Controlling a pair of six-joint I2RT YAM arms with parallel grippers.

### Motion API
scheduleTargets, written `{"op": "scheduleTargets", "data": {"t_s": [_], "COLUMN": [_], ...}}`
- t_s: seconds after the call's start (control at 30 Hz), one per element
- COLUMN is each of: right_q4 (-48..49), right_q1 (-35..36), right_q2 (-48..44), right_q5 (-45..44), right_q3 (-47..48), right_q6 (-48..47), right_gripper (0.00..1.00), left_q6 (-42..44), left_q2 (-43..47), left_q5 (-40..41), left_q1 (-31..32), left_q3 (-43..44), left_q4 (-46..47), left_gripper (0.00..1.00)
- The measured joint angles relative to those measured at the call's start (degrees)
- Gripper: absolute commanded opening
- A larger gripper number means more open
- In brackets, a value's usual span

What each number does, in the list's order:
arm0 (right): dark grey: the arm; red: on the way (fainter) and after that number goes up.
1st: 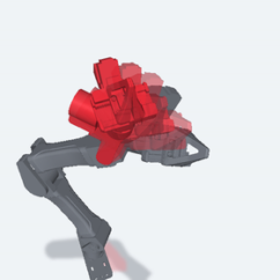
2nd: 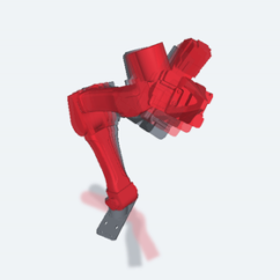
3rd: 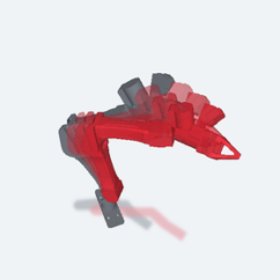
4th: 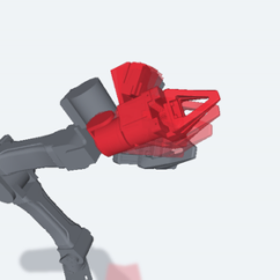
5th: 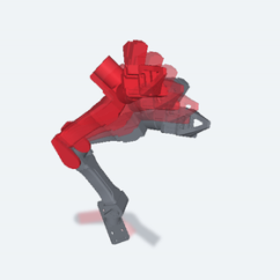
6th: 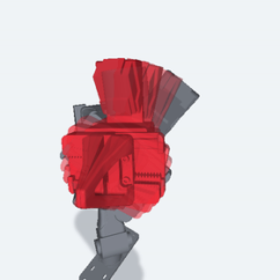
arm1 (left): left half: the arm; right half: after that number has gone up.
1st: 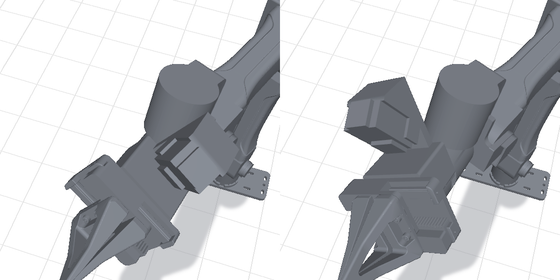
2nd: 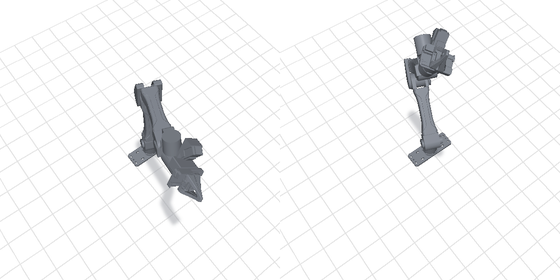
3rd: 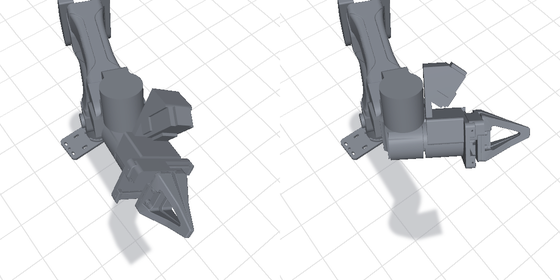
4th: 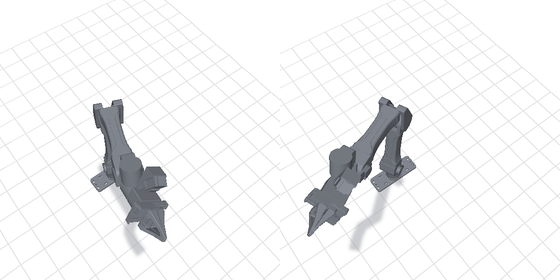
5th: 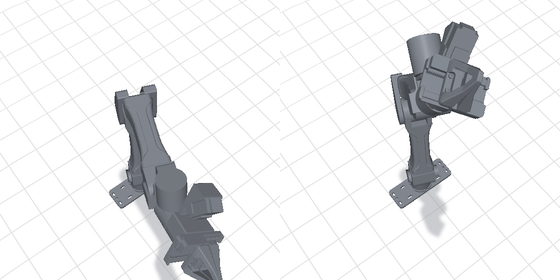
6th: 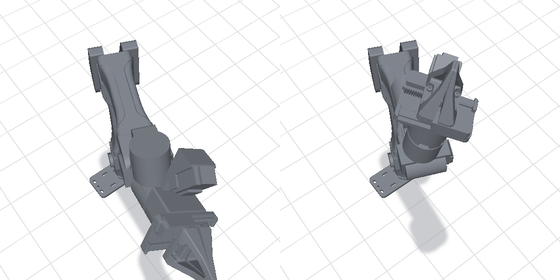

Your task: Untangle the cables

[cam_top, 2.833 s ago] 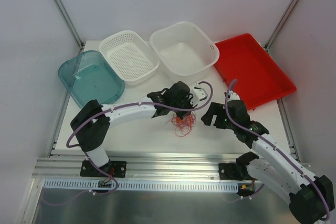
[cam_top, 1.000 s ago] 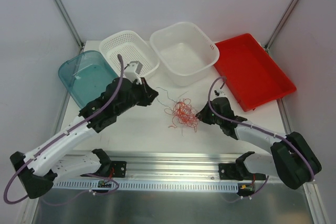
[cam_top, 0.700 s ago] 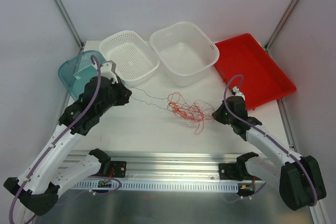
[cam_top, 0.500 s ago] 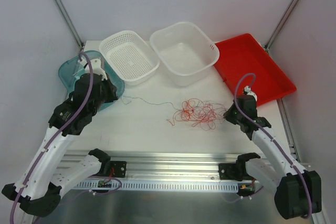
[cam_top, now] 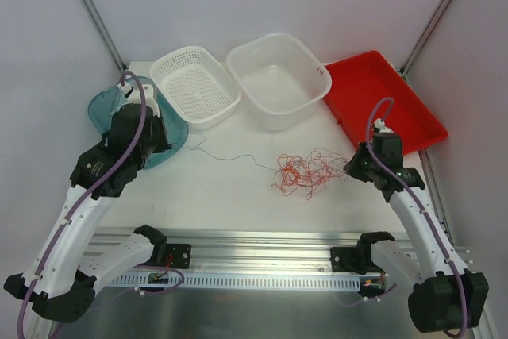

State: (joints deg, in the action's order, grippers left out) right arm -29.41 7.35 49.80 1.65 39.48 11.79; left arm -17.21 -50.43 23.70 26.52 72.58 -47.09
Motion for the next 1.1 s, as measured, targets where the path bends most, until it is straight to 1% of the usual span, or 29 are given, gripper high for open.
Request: {"op": "scheduleTargets", "data": {"t_s": [0.07, 0.1, 0.17, 0.2, 0.27, 0.3, 0.4, 0.53, 0.63, 0.73, 0.8, 0.9, 1.03, 1.07, 1.1], "right_q4": [-0.26, -0.55, -1.18, -1.55, -2.43, -3.08, -5.33, -5.42, -3.21, -1.11, 0.04, 1.20, 3.58, 4.20, 4.79], "right_q1": [0.00, 0.02, 0.68, 1.31, 3.17, 4.39, 10.01, 20.44, 28.65, 35.26, 39.12, 42.42, 43.52, 43.50, 43.47], "right_q2": [1.38, 2.32, 4.37, 5.27, 6.32, 6.54, 6.54, 7.32, 9.81, 15.04, 20.39, 27.85, 34.86, 36.24, 37.57], "right_q5": [1.77, 2.82, 4.33, 4.83, 5.16, 5.11, 3.78, 1.25, -1.55, -4.50, -6.27, -8.33, -9.40, -9.49, -9.64], "right_q3": [0.09, 0.09, 0.09, 0.15, 0.48, 0.92, 4.35, 10.75, 13.09, 13.81, 14.34, 15.65, 15.96, 15.96, 15.96], "right_q6": [-0.90, -1.42, -2.32, -2.91, -3.54, -3.69, -3.50, -2.25, -0.63, 0.79, 1.25, 1.25, 1.25, 1.25, 1.25], "right_gripper": [0.19, 0.31, 0.43, 0.52, 0.60, 0.66, 0.73, 0.73, 0.73, 0.73, 0.72, 0.70, 0.67, 0.66, 0.59], "left_q6": [0.24, 0.33, 0.33, 0.31, 0.13, -0.07, -0.83, -2.45, -3.19, -3.52, -3.69, -3.76, -3.76, -3.74, -3.72], "left_q2": [-0.39, -0.46, -0.57, -0.70, -0.72, -0.72, -0.92, -0.92, -0.74, 0.20, 0.90, 1.60, 1.92, 1.92, 1.92], "left_q5": [-2.38, -3.78, -8.31, -10.54, -14.80, -17.11, -22.12, -25.55, -26.67, -26.69, -26.60, -26.05, -24.61, -24.04, -23.30], "left_q1": [0.00, 0.00, 0.00, 0.00, 0.00, 0.00, 0.00, 0.00, 0.00, 0.00, 0.00, 0.00, 0.00, 0.00, 0.00], "left_q3": [0.31, 0.37, 0.37, 0.20, -1.16, -2.36, -6.51, -11.26, -12.11, -12.11, -12.11, -12.11, -11.87, -11.61, -11.17], "left_q4": [-0.13, -0.13, -0.04, 0.26, 1.79, 2.67, 4.22, 4.83, 4.92, 5.79, 6.25, 6.36, 6.23, 6.03, 5.75], "left_gripper": [0.00, 0.00, 0.00, 0.00, 0.00, 0.00, 0.00, 0.00, 0.00, 0.00, 0.00, 0.00, 0.00, 0.00, 0.00]}}
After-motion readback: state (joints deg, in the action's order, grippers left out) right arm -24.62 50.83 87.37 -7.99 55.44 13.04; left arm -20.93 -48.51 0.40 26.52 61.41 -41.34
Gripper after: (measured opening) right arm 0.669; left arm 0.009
